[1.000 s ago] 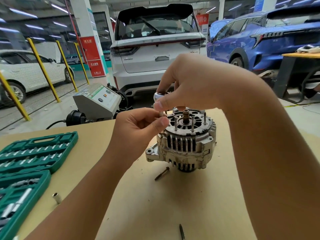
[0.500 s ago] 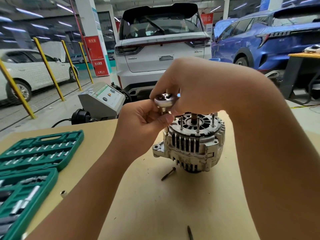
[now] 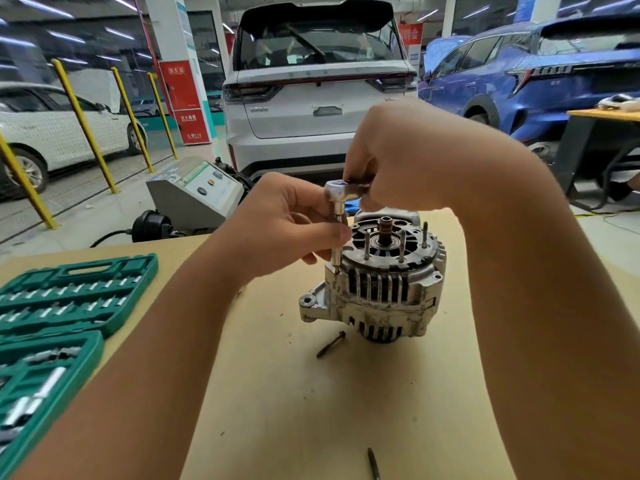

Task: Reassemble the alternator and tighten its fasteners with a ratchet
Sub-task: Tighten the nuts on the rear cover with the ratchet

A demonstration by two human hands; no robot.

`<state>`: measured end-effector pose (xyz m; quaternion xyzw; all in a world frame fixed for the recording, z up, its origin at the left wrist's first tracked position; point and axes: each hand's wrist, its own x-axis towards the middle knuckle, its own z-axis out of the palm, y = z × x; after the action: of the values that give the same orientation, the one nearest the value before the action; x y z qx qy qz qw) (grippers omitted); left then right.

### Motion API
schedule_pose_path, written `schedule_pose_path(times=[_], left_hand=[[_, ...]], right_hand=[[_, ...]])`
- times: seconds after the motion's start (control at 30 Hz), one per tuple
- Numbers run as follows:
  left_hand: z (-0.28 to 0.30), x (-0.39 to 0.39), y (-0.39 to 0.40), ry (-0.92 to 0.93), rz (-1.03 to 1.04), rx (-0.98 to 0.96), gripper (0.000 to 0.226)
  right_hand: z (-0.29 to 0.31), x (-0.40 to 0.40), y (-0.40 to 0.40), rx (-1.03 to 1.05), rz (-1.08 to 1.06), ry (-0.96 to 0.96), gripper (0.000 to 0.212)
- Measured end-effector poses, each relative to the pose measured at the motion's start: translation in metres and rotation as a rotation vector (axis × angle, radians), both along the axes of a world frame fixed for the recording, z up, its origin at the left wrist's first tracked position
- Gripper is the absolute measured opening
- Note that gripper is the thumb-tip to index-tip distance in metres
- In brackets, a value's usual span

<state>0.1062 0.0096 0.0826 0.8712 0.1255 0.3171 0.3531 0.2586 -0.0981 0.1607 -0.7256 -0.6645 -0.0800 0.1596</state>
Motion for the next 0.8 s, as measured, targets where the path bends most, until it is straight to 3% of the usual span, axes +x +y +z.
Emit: schedule_pose_path(times=[0.1,0.3,0.43,0.57,0.67,0.8], left_hand=[[-0.008,0.001,-0.001,-0.063,0.006,0.007,0.01],[-0.01,-0.005,0.001,-0.076,-0.024,0.074,0.012],[-0.011,-0.006,0.003,-0.091,0.004,-0.009,0.015],[-0.02,0.005,-0.006,-0.203,0.085,-0.029,0.015],[-0.024,0.01,-0.007,-0.225,0.052,-0.037,0.014],[-0.021,0.003,0.0,-0.168,-0.036,-0.074,0.008]], right_hand=[[0.002,0.002,-0.005,-0.015,0.024,-0.026,0.008],[0.006,0.001,-0.014,-0.069,0.095,0.068,0.011],[-0.002,-0.003,0.005,0.05,0.036,0.057,0.037],[0.0,0.002,0.003,-0.018,0.066,0.041,0.011],[0.002,0.006,-0.006,-0.106,0.084,0.109,0.015],[-0.002,0.002,0.001,-0.012,0.065,0.045,0.028]])
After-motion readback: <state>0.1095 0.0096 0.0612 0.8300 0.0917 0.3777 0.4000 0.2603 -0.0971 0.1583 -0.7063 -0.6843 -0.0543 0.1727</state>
